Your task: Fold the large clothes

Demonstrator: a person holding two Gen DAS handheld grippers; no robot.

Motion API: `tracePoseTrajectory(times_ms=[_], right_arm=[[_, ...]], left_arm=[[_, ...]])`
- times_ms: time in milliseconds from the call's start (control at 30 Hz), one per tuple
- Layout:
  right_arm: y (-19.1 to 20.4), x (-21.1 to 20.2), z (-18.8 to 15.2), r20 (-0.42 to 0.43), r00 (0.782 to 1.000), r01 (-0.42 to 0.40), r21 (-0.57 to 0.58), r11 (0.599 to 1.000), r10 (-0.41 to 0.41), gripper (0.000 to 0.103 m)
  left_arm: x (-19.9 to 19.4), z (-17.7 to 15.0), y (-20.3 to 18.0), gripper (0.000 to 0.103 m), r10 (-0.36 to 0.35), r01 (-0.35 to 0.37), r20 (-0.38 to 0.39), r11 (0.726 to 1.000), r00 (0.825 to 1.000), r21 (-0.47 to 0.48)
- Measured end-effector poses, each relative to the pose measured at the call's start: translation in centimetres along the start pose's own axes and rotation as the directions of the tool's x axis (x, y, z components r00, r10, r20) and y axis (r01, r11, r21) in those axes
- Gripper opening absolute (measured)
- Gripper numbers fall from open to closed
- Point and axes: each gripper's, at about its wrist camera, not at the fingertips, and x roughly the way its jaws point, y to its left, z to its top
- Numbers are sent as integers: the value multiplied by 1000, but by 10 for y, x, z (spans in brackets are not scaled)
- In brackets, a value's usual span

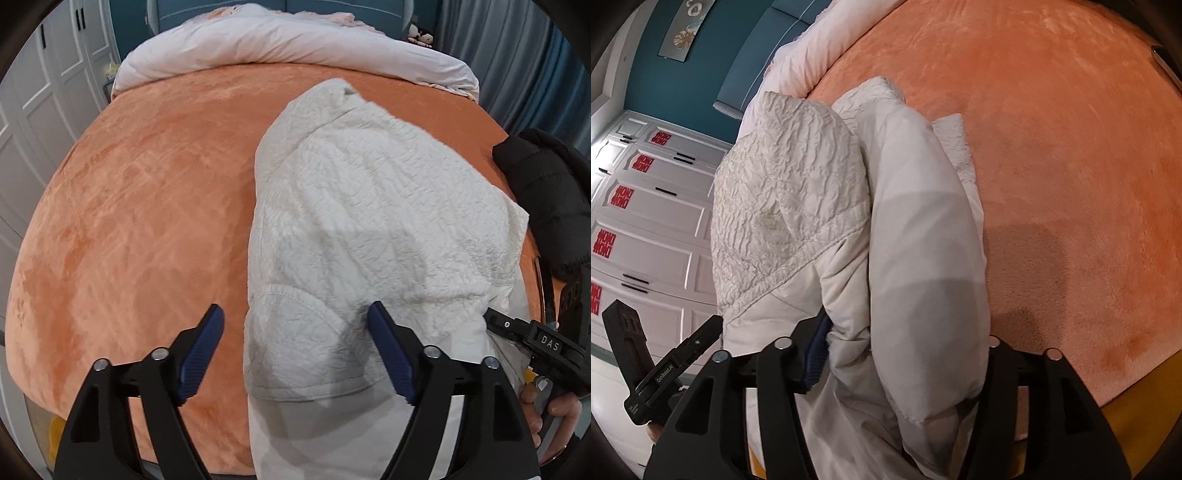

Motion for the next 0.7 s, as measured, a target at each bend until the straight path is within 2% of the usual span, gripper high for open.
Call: tracePoseTrajectory(times_ms=[100,233,367,433,467,533,600,700], right_arm=[[-7,-1,-4,-3,1000,3,13,1000,-3,61],[-16,6,-2,-13,1000,-16,54,998,17,69],[-22,11,-1,-17,998,-51,95,994,53,72],[-25,13,1,-21,997,-69,113,991,72,72],[-25,15,2,-27,996,-84,123,989,88,69],[-20,12,3,-23,992,-119,119,986,123,45],[-7,-1,3,8,990,-138,72,988,138,30],[15,-27,2,80,984,-161,9,987,159,23]], left_arm=[[10,-2,3,89,-21,21,-13,999,1000,-25],[24,-1,10,98,-87,85,-23,994,996,-74],[42,3,21,98,-211,203,-34,966,977,-160],[47,5,23,98,-246,236,-34,953,969,-188],[47,7,21,97,-253,243,-33,953,967,-179],[37,9,16,87,-255,251,-3,956,967,-153],[25,10,12,70,-247,249,32,961,968,-118],[4,14,13,51,-260,266,74,960,963,-85]])
